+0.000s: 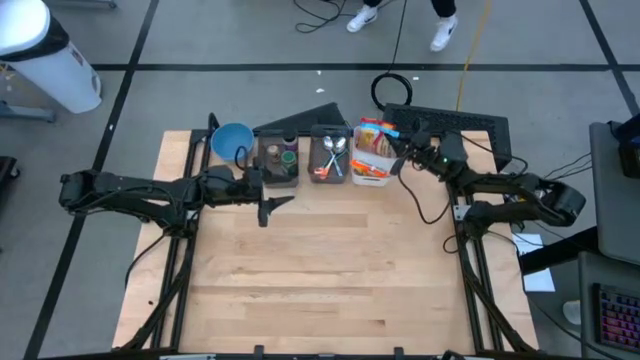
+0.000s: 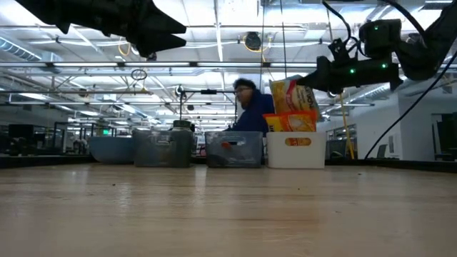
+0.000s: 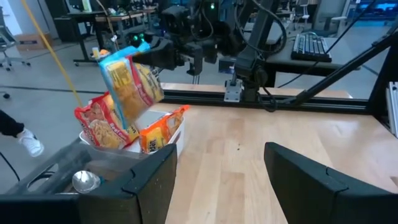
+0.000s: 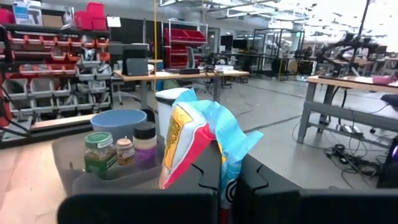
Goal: Pick & Place Food Item
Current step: Put the light blue noodle pack into the white bin
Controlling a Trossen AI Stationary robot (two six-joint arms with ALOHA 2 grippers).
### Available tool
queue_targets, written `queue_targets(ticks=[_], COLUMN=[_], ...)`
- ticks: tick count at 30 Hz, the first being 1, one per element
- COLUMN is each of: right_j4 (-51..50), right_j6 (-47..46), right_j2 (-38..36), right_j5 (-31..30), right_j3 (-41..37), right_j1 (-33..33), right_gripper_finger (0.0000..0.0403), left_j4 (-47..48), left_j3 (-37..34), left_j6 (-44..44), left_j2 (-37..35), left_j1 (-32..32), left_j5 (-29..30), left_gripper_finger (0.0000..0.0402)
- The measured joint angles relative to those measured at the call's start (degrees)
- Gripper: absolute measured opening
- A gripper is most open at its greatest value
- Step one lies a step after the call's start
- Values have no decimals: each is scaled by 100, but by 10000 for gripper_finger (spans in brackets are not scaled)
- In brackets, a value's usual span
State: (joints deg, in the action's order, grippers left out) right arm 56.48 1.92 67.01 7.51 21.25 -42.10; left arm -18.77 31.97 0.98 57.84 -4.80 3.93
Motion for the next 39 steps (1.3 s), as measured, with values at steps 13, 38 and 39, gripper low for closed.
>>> queue_targets(ticks=[13, 38, 39], right_j4=[1403, 3007, 3010], right_j6=[-202, -708, -709], right_j2=[1330, 3418, 3462], right_j5=[18, 9, 7], right_j3=[-89, -74, -74], right_j1=[-64, -68, -68], right_gripper_finger=[0, 0, 0], left_j4=[-86, -77, -76], left_j3=[0, 1, 2], left_j6=[-91, -130, -130], left_j2=[0, 0, 0], left_j1=[0, 0, 0], left_j5=[8, 8, 8], left_gripper_finger=[253, 253, 253])
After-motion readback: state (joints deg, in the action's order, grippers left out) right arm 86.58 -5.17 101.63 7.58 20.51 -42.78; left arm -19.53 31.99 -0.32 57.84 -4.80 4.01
